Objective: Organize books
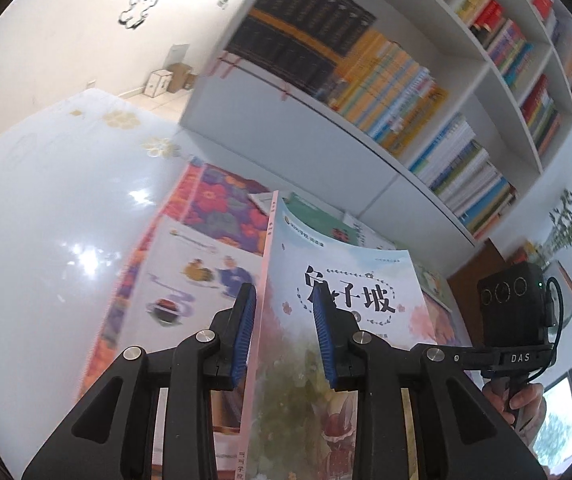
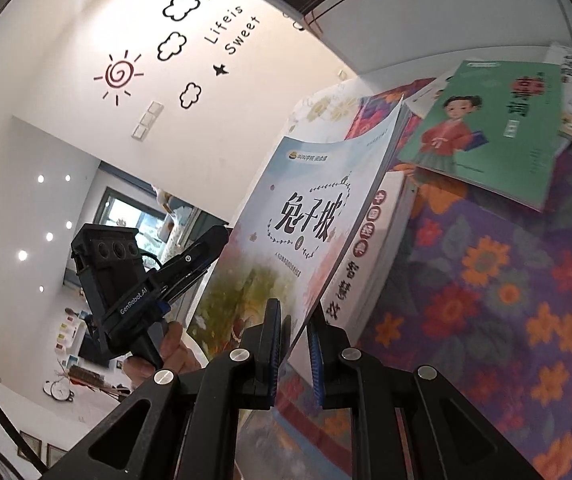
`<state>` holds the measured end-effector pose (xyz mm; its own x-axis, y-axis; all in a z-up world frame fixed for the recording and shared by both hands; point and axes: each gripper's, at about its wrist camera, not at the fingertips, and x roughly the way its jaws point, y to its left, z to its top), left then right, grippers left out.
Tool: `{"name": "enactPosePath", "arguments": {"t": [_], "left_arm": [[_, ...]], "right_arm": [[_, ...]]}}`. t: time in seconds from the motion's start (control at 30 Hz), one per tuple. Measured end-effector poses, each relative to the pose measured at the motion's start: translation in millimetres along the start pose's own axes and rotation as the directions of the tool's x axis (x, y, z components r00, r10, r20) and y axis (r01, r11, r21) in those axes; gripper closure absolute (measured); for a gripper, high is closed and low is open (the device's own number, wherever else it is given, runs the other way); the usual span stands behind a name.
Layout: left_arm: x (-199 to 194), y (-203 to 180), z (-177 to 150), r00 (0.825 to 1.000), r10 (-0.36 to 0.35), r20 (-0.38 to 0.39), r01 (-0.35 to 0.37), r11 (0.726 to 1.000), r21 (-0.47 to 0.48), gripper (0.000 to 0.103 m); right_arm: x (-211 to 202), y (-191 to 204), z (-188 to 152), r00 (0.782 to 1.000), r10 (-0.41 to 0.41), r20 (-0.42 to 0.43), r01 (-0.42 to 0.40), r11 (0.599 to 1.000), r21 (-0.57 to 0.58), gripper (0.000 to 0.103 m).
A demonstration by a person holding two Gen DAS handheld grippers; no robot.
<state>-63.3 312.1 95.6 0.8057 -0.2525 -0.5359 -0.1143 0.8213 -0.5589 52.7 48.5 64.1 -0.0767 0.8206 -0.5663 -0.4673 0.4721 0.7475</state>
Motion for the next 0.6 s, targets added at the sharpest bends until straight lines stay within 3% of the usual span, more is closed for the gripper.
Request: {"name": "enactPosePath", "arguments": {"t": [0.33, 0.6], "left_arm": [[13, 48, 3, 0.998, 0.063, -0.028, -0.065, 0.994, -0.082, 0.077], [23, 62, 0, 0.992, 0.111, -0.063, -0.117, 0.988, -0.097, 0.077]], "right_arm": [[62, -15, 19, 0.998, 0.002, -0.066, -0.001, 1.0, 0.011, 0.089], [81, -31, 14, 0.996, -0.004, -0.088, 0.006, 1.0, 0.028, 0.089]]}}
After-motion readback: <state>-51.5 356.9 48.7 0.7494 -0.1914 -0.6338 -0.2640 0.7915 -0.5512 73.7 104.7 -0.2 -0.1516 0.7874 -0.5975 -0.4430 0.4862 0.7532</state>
